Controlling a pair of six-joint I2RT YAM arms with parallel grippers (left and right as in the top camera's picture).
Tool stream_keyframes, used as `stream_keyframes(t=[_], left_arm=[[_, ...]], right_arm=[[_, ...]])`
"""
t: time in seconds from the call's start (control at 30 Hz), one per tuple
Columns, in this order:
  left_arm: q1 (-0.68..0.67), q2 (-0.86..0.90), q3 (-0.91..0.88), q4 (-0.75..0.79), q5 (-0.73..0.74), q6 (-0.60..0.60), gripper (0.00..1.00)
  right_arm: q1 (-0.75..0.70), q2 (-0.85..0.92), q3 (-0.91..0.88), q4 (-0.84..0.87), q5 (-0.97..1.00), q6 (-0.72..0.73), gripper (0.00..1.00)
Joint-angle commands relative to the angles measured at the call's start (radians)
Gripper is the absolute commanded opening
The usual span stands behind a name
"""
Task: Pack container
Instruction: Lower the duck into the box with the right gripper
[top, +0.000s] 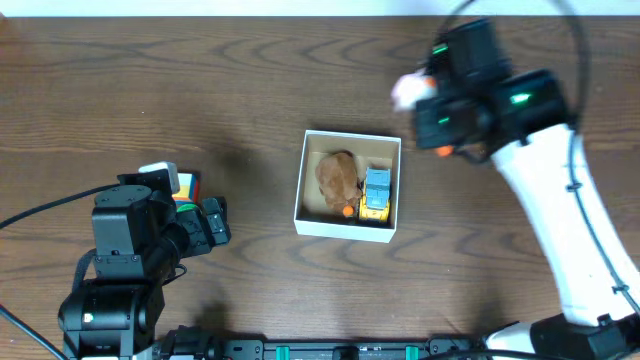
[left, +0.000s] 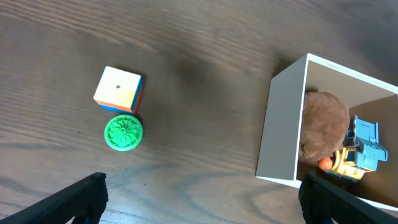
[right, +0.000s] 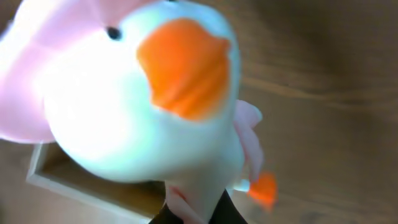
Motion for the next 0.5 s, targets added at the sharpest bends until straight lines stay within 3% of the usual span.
stream_keyframes(t=[0.0,0.23,0.47], left_arm=[[0.005,0.003,0.015,-0.003,0.007,-0.002,0.98],[0.004,0.003,0.015,-0.003,0.007,-0.002,0.98],[0.005,0.003,0.015,-0.003,0.007,-0.002,0.98]], right_arm=[[0.106,0.032,-0.002,-0.003,0.0,0.025,0.02],[0.291,0.119,-0.056,0.012,-0.007,0.029,0.03],[0.357,0.184,-0.194,0.095,-0.009,0.044,0.04]])
